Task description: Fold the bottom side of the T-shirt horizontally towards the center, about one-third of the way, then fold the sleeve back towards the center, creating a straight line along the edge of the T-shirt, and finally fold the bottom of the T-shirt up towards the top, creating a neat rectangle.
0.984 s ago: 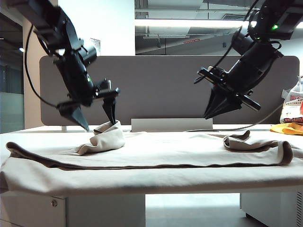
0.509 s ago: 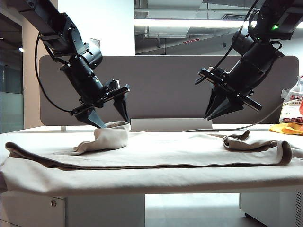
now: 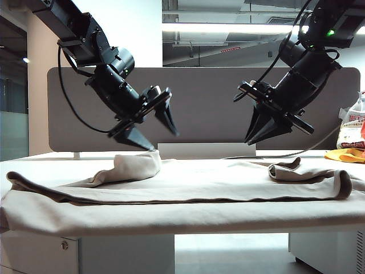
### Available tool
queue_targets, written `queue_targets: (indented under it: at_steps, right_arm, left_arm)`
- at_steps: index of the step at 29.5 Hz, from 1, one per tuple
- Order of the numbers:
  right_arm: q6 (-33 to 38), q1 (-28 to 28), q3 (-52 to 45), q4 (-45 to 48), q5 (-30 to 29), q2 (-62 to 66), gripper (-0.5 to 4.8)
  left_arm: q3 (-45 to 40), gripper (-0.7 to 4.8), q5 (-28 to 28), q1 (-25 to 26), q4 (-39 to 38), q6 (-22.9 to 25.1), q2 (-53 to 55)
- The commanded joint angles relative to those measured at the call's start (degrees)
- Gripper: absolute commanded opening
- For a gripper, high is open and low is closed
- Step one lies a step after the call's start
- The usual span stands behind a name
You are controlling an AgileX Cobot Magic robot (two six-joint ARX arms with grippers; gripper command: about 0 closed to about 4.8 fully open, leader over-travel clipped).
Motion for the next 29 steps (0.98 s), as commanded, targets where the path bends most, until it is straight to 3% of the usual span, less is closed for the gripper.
queue_targets:
  at_steps: [1, 9, 17, 21, 25, 29]
  right_arm:
    - [-0.96, 0.04, 0.17, -0.59, -0.48, -0.31, 0.39]
    - [-1.40, 0.04, 0.17, -0.74, -0.50, -0.31, 0.39]
    - [-1.40, 0.04, 0.17, -0.72, -0.50, -0.31, 0.39]
    - [-1.42, 0.04, 0.17, -0.74, -0.50, -0.31, 0.39]
    - [-1.60, 0.04, 0.17, -1.53, -0.55, -0.31, 0.39]
    - [-2.82, -0.04, 0.17, -3.28, -0.52, -0.31, 0.39]
  left_arm:
    - [0.17, 3.89, -5.79, 0.92, -4.00, 0.96, -0.31]
    - [0.17, 3.89, 1.40, -0.52, -7.67, 2.97, -0.33]
    - [0.17, 3.89, 2.03, -5.42, -8.70, 4.35, -0.33]
    - [0.17, 3.89, 5.53, -7.28, -7.69, 4.31, -0.33]
    - [0.17, 3.89, 5.16, -8.04, -7.23, 4.28, -0.39]
    - [0.17, 3.89, -0.09, -6.86, -8.96, 4.81, -0.98]
